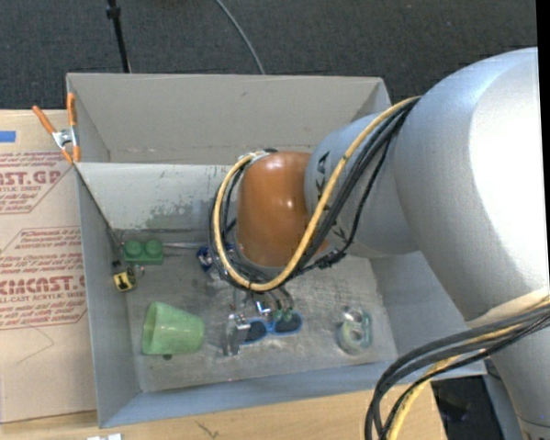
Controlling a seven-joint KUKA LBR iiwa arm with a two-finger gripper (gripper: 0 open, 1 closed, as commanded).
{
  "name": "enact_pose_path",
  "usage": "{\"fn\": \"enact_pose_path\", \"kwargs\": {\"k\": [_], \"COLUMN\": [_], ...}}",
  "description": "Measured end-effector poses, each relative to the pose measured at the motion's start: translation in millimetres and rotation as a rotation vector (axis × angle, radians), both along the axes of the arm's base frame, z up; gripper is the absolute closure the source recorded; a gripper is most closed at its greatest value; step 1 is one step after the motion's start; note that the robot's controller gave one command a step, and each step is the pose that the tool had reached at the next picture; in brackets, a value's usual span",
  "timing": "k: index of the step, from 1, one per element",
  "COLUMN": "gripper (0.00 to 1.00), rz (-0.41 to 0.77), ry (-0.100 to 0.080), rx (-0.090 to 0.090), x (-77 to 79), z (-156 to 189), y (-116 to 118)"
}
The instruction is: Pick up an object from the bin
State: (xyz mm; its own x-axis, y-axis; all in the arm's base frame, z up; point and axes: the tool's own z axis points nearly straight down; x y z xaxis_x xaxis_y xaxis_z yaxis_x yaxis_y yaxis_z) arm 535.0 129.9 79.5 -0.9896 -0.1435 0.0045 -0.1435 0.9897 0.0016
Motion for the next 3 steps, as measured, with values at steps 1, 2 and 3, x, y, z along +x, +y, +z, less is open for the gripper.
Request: {"fn": "enact_pose_path", "kwargs": {"k": [1, 2, 3], "gripper": [0.00, 0.00, 0.00], "rz": [0.251, 0.395, 0.520], "ry": [-0.005, -0.009, -0.025], "rx": [-0.002, 0.000, 0.001], "x": [-14.3, 31.0, -11.6], "z": [21, 33, -6], "y": [-64, -70, -64]}}
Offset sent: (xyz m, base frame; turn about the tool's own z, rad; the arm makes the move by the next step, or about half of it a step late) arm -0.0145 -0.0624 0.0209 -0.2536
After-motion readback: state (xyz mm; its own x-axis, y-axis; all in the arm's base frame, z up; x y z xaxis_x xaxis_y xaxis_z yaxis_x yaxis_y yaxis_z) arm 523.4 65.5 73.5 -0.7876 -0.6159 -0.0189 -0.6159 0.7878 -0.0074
